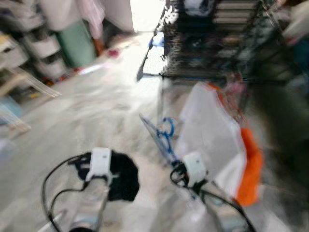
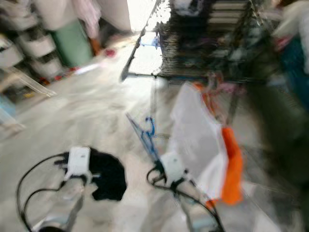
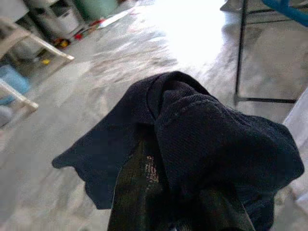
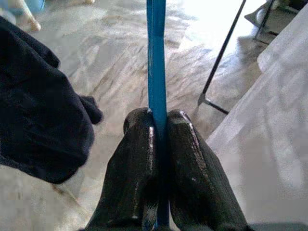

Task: Hang hanger

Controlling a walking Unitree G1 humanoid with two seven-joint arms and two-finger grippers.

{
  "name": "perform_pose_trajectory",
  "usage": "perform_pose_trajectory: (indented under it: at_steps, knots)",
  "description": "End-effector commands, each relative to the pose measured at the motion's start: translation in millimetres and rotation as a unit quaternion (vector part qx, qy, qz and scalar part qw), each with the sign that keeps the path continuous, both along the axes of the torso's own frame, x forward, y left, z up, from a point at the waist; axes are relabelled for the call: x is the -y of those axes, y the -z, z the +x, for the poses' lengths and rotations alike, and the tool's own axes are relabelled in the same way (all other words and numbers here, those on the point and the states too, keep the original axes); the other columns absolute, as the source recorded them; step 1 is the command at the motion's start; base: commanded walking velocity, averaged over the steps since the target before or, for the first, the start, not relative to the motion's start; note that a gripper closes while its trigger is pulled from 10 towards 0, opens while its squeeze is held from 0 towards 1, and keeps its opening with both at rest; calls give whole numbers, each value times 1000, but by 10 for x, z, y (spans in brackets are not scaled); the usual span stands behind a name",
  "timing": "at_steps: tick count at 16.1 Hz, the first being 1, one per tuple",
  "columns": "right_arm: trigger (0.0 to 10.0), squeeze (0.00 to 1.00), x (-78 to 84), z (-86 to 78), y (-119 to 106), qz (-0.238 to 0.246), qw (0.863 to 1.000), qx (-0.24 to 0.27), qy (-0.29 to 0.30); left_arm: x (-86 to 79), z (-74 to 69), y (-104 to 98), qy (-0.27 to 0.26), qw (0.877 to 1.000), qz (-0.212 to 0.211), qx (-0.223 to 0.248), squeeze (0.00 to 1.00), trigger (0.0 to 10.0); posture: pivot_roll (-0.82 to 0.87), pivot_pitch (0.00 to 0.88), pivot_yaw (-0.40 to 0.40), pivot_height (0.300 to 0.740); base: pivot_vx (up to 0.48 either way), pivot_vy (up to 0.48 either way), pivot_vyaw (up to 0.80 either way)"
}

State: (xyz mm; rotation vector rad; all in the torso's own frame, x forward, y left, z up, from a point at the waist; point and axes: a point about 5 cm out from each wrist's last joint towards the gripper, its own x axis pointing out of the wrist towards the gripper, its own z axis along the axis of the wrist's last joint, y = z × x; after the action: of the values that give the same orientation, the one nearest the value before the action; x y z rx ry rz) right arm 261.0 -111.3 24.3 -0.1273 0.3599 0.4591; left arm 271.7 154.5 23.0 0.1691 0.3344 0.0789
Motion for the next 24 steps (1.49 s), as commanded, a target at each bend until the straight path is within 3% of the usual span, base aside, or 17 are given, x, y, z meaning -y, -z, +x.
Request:
perform_pose_trajectory:
  at_steps: [1, 13, 24]
  knots:
    - [10000, 0, -41, 18, -39, 8, 1000, 5, -5, -47, 33, -33, -7, 1000, 10, 6, 0, 10000, -92, 17, 84, 740, -259, 0, 488]
    - [10000, 0, 0, 19, -37, 3, 1000, 3, 2, -29, 31, -15, -9, 1000, 17, -1, 0, 10000, -95, 19, 79, 740, -282, 0, 78]
    - [10000, 0, -49, -3, -62, 23, 1000, 4, -9, -122, 22, 5, -27, 998, 50, -5, 0, 10000, -93, 22, 84, 740, -229, 0, 0]
